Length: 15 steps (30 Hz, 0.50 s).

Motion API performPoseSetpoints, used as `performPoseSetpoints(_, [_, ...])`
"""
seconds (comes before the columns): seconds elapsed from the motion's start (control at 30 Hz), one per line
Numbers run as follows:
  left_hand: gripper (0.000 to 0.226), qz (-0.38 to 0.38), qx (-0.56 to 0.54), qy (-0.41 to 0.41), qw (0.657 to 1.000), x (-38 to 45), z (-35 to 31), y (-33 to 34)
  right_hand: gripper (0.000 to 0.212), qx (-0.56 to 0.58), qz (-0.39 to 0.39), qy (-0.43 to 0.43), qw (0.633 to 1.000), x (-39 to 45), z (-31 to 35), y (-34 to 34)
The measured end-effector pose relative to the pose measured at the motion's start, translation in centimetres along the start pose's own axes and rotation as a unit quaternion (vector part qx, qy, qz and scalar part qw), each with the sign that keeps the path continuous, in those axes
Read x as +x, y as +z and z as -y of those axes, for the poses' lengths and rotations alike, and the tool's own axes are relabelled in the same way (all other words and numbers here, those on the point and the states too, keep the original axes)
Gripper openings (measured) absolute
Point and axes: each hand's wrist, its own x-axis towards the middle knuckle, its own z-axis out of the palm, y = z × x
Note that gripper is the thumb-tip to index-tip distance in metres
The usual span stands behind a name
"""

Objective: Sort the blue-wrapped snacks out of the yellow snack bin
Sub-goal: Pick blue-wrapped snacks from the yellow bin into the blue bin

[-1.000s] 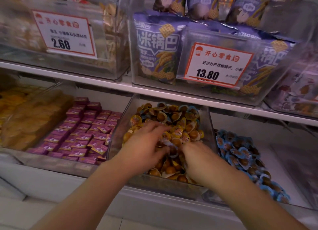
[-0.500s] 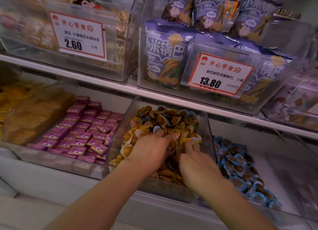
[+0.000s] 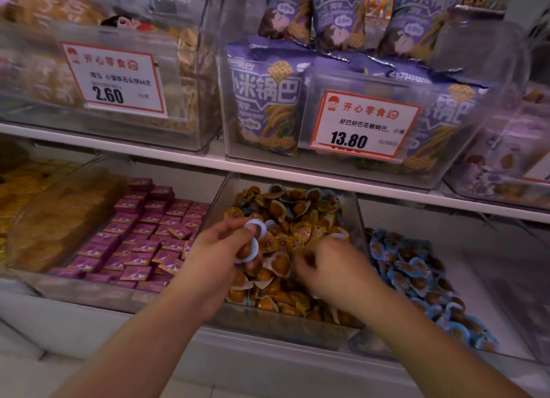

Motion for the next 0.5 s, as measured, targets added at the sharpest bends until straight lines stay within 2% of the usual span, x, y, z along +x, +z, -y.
performPoseSetpoints(0.03, [0.015,-0.012,-0.037,-0.025,0.999,0.0,-0.1,0.2,0.039,0.088,-0.025,0.018,0.996,0.3,0.1,-0.5])
performPoseSetpoints(0.1, [0.018,-0.021,-0.091,-0.073,0.993,0.1,-0.4,0.9,0.026,0.257,-0.063,0.045,0.963,0.8,0.5,-1.6])
performPoseSetpoints(0.17, [0.029,0.007,-0.131,-0.123,0.984,0.1,-0.5,1.6,0.017,0.351,-0.054,0.028,0.934,1.0,1.0,-2.2])
performPoseSetpoints(0.27, [0.038,0.086,-0.108,-0.143,0.980,-0.1,-0.5,2.2,0.015,0.369,-0.005,-0.024,0.929,1.1,1.3,-1.7])
performPoseSetpoints(0.33, [0.032,0.070,-0.083,-0.120,0.987,-0.2,-0.5,2.4,0.016,0.373,-0.037,-0.026,0.927,1.4,1.1,-1.4])
performPoseSetpoints(0.43, [0.023,0.017,-0.111,-0.086,0.990,-0.2,-1.4,2.0,0.016,0.420,-0.085,0.045,0.902,1.8,0.4,-1.9])
performPoseSetpoints(0.47, [0.022,0.015,-0.126,-0.075,0.989,0.0,-1.8,1.6,0.018,0.401,-0.073,0.062,0.911,1.7,0.0,-2.2])
performPoseSetpoints(0.5, [0.021,0.018,-0.142,-0.063,0.988,0.1,-2.2,1.2,0.021,0.344,-0.049,0.062,0.936,1.6,-0.6,-2.6])
